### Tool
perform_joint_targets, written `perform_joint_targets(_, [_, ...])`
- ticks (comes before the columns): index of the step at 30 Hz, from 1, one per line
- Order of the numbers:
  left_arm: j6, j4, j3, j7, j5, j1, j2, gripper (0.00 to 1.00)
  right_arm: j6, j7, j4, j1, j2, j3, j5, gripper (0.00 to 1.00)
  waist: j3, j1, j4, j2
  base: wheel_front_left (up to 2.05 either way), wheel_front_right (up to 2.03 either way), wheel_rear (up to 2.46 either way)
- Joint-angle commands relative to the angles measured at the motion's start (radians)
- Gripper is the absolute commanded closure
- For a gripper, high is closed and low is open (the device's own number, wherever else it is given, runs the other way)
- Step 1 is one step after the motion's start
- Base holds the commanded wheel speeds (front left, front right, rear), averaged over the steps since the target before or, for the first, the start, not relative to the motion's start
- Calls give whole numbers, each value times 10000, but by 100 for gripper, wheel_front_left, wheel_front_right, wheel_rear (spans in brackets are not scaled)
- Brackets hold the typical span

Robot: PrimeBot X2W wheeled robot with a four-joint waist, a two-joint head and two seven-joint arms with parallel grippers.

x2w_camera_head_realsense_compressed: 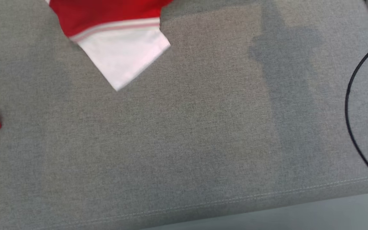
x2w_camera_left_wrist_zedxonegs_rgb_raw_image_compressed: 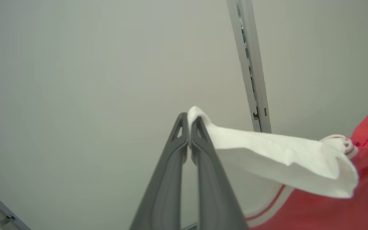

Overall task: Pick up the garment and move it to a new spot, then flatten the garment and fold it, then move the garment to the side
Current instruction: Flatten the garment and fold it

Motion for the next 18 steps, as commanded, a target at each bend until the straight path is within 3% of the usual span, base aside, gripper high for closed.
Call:
perform_joint_targets(1, [13,82,7,-175,130,-444,-75,100,2,-130,38,-325,-3,-66,-12,100,-17,-1,53,0,0,0,0])
perform_joint_targets(8, [229,1312,116,-1404,382,-1761,-1118,100,0,-365,232,-1237,-379,-420,-845,100,201,-1,340,0,0,0,0])
perform_joint_targets(18, [30,1829,146,-2318,-42,-1126,-1610,100,0,-356,-578,-222,-59,-425,-1855,100,1149,-1,537,0,0,0,0])
